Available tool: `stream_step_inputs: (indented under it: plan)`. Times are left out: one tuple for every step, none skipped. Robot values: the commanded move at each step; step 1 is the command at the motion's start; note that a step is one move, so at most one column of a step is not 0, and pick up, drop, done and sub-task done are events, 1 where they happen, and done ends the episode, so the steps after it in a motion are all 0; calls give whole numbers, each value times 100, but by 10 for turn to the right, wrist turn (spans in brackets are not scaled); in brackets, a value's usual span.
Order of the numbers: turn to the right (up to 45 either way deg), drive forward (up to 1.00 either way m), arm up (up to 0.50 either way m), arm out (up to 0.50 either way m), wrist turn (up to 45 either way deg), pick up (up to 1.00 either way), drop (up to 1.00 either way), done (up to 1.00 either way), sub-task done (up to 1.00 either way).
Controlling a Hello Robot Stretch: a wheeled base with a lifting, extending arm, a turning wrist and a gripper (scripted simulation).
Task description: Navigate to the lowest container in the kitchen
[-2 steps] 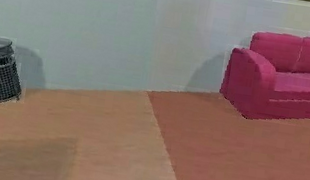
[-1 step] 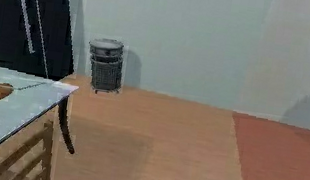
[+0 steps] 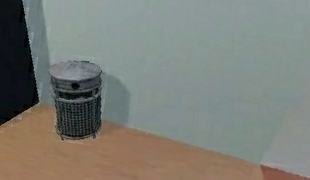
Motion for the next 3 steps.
stream_step_inputs:
  plan:
    - [-60, 0, 0, 0, 0, 0, 0, 0, 0]
    - [0, 35, 0, 0, 0, 0, 0, 0, 0]
    - [-60, 0, 0, 0, 0, 0, 0, 0, 0]
